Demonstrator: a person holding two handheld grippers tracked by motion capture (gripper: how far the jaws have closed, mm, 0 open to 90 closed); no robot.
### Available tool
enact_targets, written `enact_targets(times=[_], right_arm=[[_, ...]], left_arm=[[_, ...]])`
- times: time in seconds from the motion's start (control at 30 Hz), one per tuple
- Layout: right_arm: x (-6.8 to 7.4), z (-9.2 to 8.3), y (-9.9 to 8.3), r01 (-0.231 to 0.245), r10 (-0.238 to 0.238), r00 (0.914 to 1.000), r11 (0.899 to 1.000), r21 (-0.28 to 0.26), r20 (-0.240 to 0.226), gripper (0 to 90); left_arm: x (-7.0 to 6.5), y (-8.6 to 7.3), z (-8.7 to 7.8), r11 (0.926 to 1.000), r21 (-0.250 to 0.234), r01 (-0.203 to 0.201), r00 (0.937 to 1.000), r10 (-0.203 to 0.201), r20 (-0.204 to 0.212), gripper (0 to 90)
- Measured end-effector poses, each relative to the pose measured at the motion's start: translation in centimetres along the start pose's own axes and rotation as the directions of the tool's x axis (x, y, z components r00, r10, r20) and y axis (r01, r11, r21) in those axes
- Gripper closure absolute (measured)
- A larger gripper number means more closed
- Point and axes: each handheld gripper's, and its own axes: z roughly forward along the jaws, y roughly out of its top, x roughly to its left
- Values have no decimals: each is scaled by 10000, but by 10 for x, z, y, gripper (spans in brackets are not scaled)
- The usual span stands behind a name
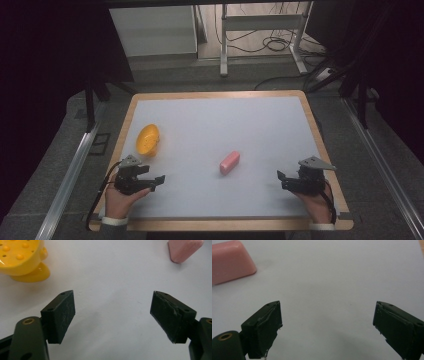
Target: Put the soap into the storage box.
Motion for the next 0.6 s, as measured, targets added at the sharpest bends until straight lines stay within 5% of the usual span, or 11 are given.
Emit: enact_targets(times=[0.1,0.6], right_arm=[[1,0,0,68,-66,9985,10000,38,-543,82],[-1,0,-2,44,-39,9988,9999,104,-482,83]], left_arm=[[0,0,1,9999,68,-73,10000,73,-22,208],[1,-1,-2,9996,137,-255,9996,257,-136,218]])
